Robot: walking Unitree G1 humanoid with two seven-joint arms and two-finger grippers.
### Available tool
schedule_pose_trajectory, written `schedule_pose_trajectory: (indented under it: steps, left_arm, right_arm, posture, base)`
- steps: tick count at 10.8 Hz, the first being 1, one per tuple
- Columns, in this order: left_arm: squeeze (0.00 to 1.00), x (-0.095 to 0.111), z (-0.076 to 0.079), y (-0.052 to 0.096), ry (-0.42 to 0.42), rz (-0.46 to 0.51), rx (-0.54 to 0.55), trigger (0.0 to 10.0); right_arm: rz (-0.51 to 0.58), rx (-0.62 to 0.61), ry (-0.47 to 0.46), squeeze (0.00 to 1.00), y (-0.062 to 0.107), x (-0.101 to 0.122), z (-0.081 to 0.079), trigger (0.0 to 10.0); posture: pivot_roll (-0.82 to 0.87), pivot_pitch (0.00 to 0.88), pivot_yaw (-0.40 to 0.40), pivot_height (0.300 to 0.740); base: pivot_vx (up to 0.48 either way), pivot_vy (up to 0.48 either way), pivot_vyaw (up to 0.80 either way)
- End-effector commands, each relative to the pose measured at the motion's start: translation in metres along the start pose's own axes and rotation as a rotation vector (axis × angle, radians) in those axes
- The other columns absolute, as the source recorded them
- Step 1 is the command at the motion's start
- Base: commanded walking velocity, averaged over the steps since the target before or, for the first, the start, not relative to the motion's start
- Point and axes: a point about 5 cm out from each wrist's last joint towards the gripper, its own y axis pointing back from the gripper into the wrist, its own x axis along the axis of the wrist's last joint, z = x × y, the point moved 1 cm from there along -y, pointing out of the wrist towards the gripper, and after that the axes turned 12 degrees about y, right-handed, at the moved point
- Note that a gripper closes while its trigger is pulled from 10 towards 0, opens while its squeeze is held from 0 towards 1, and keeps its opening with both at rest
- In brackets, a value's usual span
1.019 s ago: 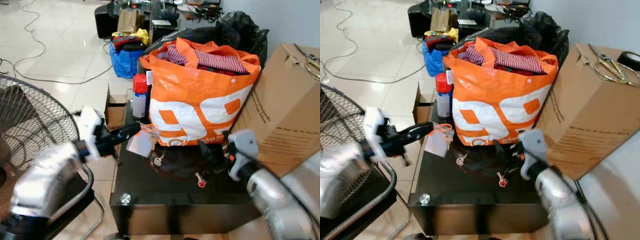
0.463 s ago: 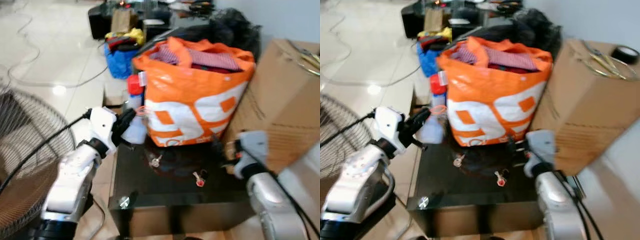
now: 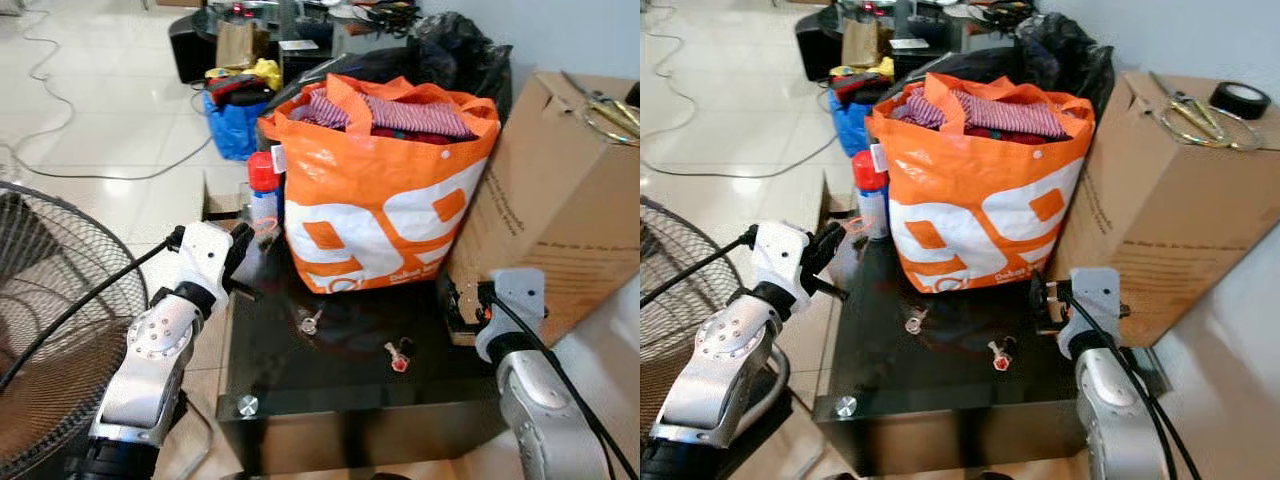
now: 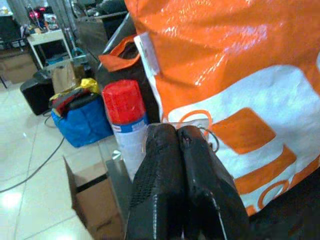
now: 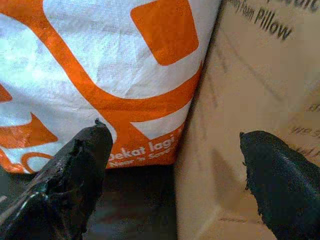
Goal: Hang keys on a hook
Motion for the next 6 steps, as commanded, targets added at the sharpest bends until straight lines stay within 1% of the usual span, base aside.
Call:
schedule_pose_trajectory:
  steps: [1,3,6]
  left_arm:
    - [0.0,0.006,0.0,-0.005,-0.029,0.002,-0.013,10.0]
    - [0.0,0.006,-0.003,-0.004,-0.06,-0.02,-0.049,10.0]
    - [0.0,0.004,-0.002,-0.001,-0.064,-0.036,-0.086,10.0]
  right_arm:
    - [-0.047,-0.018,-0.04,1.0,-0.001,-0.008,0.003,10.0]
    - [-0.063,0.003,-0.049,1.0,-0.001,-0.011,-0.004,10.0]
    - [-0.066,-0.002,-0.044,1.0,0.004,-0.011,-0.008,10.0]
  posture:
    - [-0.12,0.0,0.025,0.732]
    - [-0.12,0.0,0.068,0.732]
    - [-0.14,0.0,0.091,0.732]
  base:
    - [0.0,0.0,0.0]
    - [0.0,0.0,0.0]
    - [0.0,0.0,0.0]
